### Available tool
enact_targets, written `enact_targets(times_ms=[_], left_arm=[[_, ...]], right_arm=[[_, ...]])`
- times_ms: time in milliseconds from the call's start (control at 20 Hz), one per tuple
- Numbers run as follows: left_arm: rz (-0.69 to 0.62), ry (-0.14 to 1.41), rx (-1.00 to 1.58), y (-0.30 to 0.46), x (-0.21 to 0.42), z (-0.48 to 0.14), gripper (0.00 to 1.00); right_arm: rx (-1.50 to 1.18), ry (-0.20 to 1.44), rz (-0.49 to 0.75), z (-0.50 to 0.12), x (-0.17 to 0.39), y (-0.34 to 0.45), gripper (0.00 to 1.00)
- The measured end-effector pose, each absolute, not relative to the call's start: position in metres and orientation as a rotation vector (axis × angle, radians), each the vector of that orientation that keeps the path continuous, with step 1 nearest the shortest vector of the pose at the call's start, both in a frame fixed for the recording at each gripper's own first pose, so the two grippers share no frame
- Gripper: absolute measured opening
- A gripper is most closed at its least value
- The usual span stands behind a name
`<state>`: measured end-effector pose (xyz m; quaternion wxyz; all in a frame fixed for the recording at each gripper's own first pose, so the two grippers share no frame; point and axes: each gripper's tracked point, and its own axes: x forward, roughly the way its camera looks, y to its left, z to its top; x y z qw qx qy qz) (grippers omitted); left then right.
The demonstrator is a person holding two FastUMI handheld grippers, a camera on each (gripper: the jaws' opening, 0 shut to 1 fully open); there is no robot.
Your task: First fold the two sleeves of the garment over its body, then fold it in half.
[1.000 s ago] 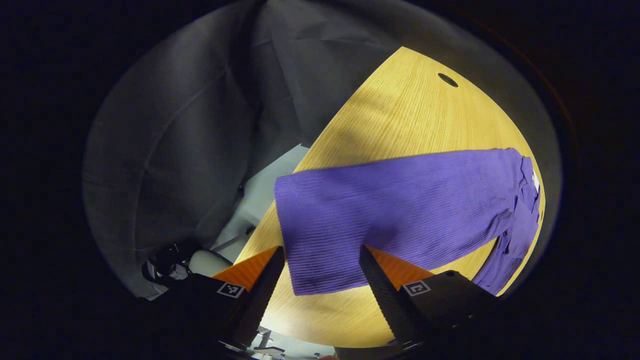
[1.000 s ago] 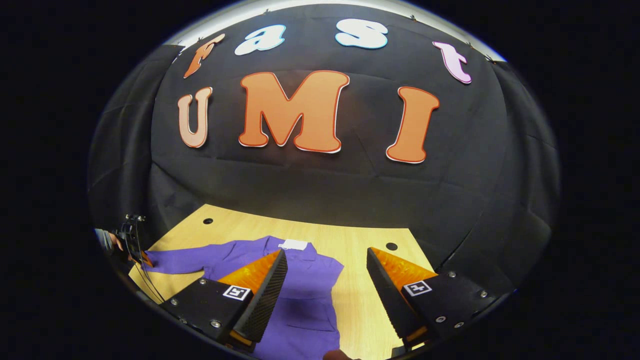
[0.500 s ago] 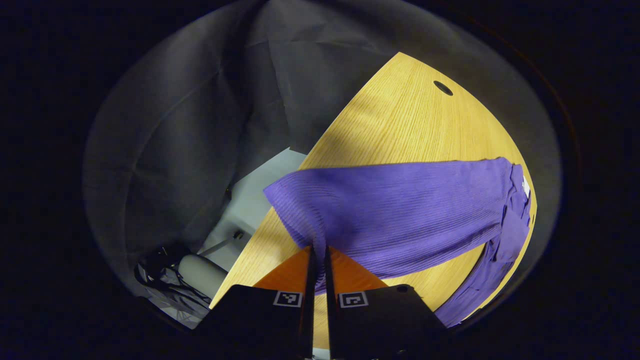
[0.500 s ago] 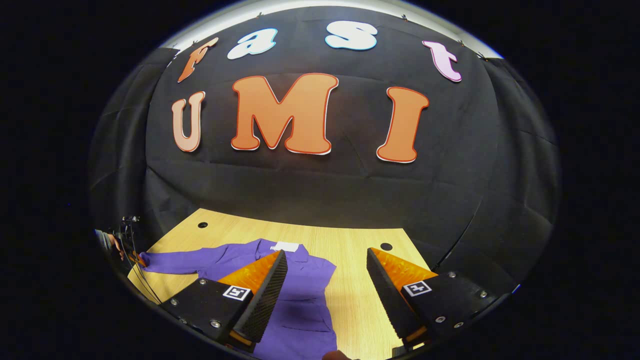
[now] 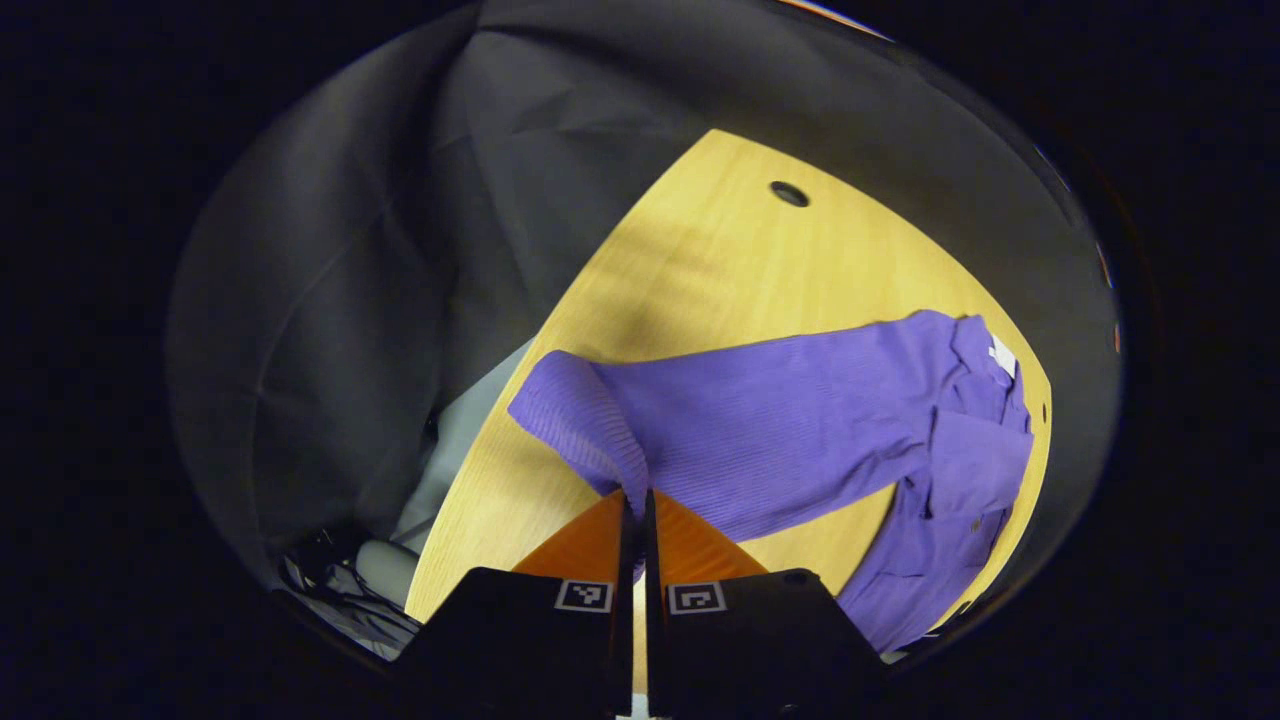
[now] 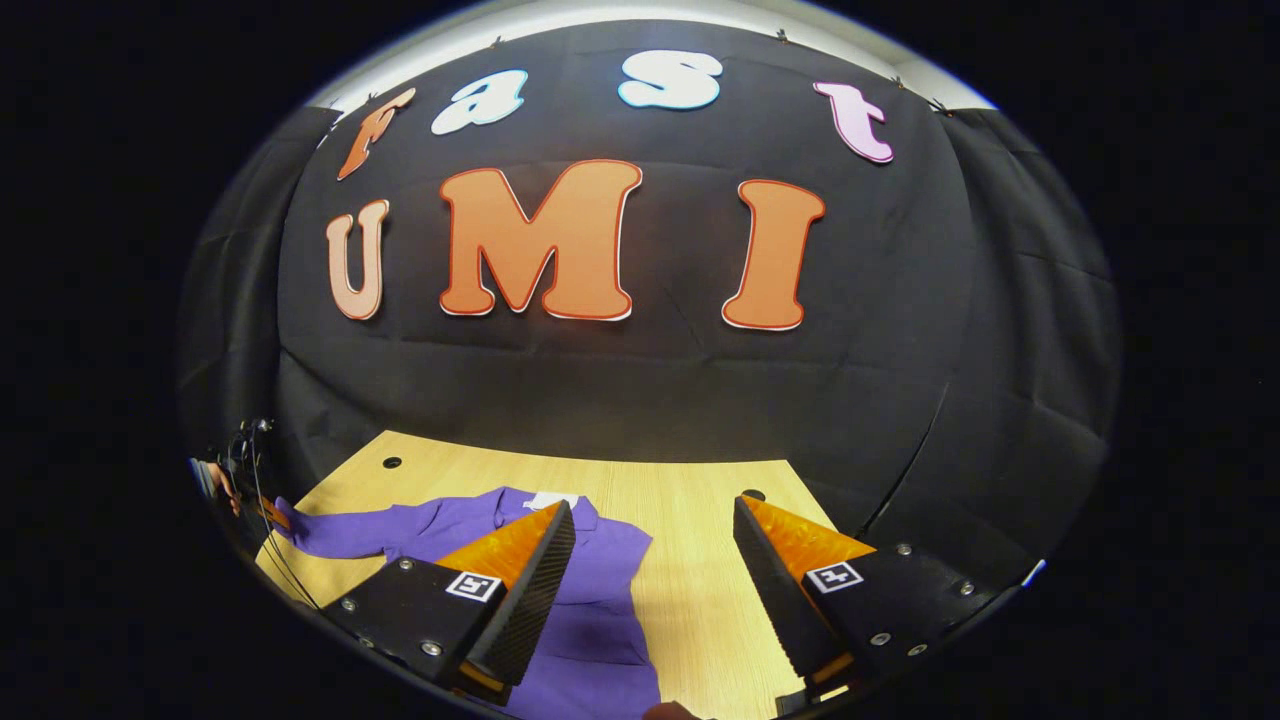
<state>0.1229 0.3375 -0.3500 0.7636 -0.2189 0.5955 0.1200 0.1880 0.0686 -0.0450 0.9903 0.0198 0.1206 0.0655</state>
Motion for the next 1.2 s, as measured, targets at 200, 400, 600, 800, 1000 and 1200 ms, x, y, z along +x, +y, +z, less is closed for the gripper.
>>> enact_targets(times_ms=[200, 400, 600, 800, 1000, 1200], left_arm=[[0.16, 1.242, -0.414, 0.299, 0.159, -0.314, 0.06], [0.052, 1.214, -0.357, 0.259, 0.189, -0.272, 0.06], [-0.052, 1.185, -0.298, 0.209, 0.218, -0.235, 0.06], [-0.152, 1.162, -0.233, 0.155, 0.248, -0.2, 0.06], [-0.269, 1.151, -0.16, 0.078, 0.276, -0.18, 0.06], [-0.384, 1.143, -0.068, -0.001, 0.297, -0.171, 0.06]], right_arm=[[0.037, 0.228, 0.135, -0.046, 0.183, 0.062, 0.95], [0.036, 0.222, 0.129, -0.05, 0.174, 0.049, 0.95], [0.032, 0.215, 0.114, -0.055, 0.164, 0.032, 0.95], [0.065, 0.218, 0.101, -0.063, 0.154, 0.014, 0.95], [0.105, 0.228, 0.076, -0.073, 0.143, -0.008, 0.95], [0.112, 0.239, 0.048, -0.082, 0.133, -0.022, 0.95]])
